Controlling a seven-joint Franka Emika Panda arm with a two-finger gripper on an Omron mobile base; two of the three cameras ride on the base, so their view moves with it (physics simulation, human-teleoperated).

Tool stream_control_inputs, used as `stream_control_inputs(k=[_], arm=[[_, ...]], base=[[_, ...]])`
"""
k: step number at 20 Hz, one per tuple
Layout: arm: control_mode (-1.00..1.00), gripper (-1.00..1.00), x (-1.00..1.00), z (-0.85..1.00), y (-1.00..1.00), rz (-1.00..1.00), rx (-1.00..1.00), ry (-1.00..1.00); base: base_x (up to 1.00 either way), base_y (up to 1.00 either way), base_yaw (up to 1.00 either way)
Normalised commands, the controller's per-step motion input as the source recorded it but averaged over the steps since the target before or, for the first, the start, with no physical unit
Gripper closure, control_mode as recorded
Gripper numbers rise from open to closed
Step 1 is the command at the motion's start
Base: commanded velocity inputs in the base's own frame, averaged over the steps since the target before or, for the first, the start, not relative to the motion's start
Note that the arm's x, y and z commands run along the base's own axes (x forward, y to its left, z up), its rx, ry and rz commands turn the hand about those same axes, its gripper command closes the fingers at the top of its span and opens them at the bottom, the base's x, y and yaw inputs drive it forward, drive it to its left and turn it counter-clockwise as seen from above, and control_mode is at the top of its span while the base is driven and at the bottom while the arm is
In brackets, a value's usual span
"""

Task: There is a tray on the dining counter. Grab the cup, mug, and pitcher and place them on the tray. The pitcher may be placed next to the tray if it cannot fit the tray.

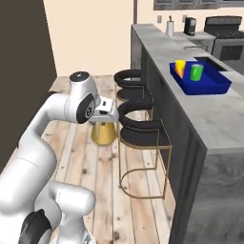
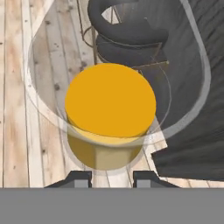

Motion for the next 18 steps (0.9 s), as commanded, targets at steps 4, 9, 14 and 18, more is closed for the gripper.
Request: stream_control_inputs(k=[4,9,14,18], arm=[[1.00,1.00,0.00,0.00,0.00,0.00,0.00,0.00],[1.00,1.00,0.00,0.00,0.00,0.00,0.00,0.00],[1.00,1.00,0.00,0.00,0.00,0.00,0.00,0.00],[1.00,1.00,0.00,0.00,0.00,0.00,0.00,0.00]], base=[[0.93,-0.39,0.08],[0.69,-0.44,0.03],[0.61,-0.17,0.00],[0.60,-0.04,0.00]])
